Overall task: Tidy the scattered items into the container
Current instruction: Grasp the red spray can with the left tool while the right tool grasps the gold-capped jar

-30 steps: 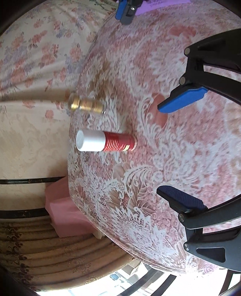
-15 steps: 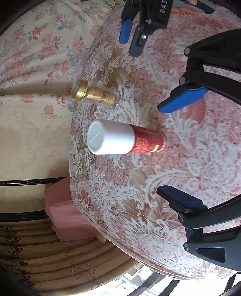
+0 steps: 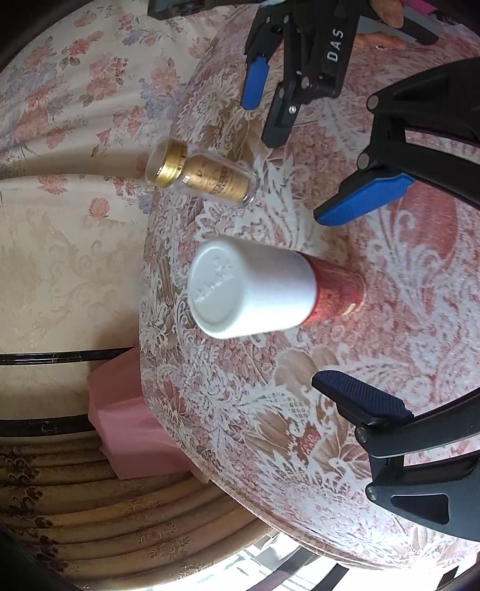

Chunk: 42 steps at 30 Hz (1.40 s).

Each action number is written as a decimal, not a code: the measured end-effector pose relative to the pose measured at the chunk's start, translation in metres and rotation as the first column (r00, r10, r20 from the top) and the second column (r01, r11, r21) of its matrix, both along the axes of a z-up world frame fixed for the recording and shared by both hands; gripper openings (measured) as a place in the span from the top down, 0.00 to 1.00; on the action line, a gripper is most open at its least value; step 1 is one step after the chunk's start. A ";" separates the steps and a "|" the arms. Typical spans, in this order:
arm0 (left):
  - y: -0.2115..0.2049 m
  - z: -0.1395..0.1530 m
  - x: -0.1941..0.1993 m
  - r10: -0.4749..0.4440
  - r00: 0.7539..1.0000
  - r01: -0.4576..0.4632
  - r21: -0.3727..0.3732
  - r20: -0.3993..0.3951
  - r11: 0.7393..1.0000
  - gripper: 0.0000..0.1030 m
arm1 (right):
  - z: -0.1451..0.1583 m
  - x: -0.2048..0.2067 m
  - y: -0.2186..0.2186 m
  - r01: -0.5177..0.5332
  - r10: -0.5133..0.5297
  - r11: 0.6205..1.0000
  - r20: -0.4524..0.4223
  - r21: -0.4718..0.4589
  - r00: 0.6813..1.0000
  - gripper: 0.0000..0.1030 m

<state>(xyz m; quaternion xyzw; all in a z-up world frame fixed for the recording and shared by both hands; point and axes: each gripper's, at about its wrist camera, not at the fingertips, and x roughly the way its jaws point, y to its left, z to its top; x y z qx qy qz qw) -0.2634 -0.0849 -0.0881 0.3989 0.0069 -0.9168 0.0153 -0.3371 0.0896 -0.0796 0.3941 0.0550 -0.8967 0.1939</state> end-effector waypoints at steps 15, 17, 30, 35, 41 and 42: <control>-0.005 -0.007 -0.016 0.042 0.999 -0.041 0.013 -0.026 0.999 0.21 | -0.004 -0.029 -0.025 -0.061 0.059 0.998 -0.063 -0.031 0.996 0.30; -0.006 -0.006 -0.017 0.043 0.998 -0.043 0.016 -0.035 0.999 0.21 | -0.003 -0.031 -0.027 -0.063 0.061 0.997 -0.071 -0.034 0.996 0.33; -0.014 -0.009 -0.021 0.053 0.998 -0.051 0.045 -0.045 0.998 0.24 | -0.007 -0.044 -0.023 -0.040 0.034 0.994 -0.061 -0.100 0.998 0.39; -0.017 -0.009 -0.022 0.055 0.997 -0.052 0.062 -0.051 0.997 0.33 | -0.005 -0.050 -0.024 -0.024 0.017 0.994 -0.069 -0.107 0.997 0.42; -0.020 -0.008 -0.026 0.056 0.997 -0.051 0.084 -0.058 0.995 0.34 | -0.003 -0.057 -0.025 -0.018 0.009 0.994 -0.082 -0.108 0.997 0.46; -0.020 -0.009 -0.027 0.054 0.997 -0.049 0.089 -0.057 0.995 0.34 | -0.002 -0.058 -0.025 -0.017 0.008 0.994 -0.085 -0.108 0.996 0.46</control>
